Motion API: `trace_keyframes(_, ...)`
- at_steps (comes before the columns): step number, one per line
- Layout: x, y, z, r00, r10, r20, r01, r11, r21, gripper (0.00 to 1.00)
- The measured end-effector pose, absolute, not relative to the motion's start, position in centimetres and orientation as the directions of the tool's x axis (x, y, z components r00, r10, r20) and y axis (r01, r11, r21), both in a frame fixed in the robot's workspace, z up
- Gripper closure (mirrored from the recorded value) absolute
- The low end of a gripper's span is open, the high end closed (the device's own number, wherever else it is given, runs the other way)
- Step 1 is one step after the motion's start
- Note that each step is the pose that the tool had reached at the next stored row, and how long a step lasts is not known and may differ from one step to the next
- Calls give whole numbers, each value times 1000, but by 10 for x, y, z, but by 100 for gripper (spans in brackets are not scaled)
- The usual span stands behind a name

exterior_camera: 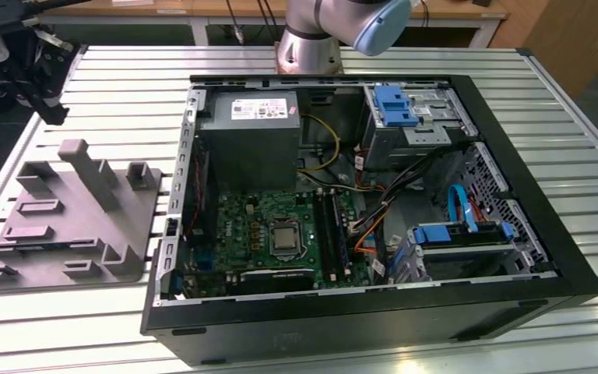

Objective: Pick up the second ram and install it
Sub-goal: 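Reach for the second ram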

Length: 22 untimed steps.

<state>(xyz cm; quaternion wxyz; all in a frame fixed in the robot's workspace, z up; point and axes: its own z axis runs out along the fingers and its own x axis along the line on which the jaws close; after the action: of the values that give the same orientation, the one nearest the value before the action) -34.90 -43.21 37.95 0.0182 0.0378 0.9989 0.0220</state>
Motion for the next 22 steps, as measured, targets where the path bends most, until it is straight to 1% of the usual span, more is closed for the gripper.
trace_keyframes(22,-372,-458,366,-996,76,-35,75,996,45,90)
